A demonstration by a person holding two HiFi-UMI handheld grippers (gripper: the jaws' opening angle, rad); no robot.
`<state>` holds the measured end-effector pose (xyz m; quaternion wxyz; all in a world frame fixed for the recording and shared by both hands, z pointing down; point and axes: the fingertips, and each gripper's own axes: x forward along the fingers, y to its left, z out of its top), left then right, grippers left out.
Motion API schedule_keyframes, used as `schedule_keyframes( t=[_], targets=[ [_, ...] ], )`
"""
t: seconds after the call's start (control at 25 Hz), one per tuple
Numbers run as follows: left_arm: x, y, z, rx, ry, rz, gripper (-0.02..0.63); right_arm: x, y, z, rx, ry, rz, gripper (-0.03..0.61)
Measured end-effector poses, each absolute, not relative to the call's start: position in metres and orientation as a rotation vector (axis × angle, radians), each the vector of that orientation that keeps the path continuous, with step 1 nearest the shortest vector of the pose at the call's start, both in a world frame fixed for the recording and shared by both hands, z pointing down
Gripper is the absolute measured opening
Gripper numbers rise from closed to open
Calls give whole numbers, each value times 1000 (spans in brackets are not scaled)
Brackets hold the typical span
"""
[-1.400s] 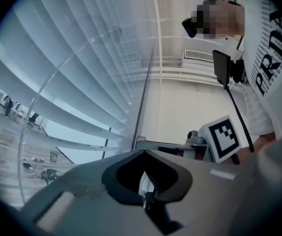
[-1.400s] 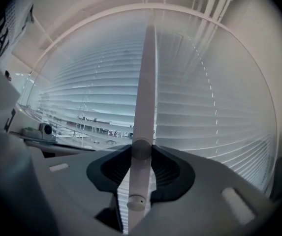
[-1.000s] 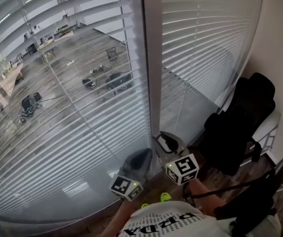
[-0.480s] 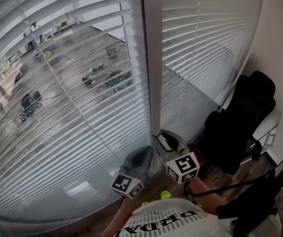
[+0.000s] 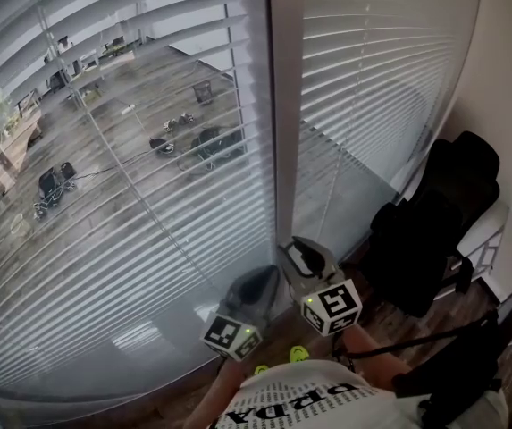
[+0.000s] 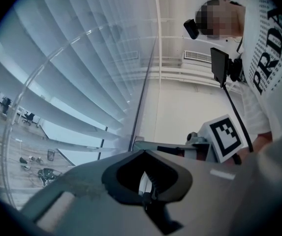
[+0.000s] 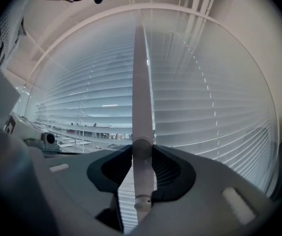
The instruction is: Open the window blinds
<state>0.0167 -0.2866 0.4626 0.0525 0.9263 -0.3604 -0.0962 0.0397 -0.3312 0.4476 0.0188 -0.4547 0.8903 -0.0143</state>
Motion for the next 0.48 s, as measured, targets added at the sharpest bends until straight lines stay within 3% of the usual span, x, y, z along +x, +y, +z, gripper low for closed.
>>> schedule_keyframes(
  t=[0.48],
  targets=[
    [19,-288,457,2808,-1092,-307,-6,40,-333,446,-1411,2757,-35,126]
  ],
)
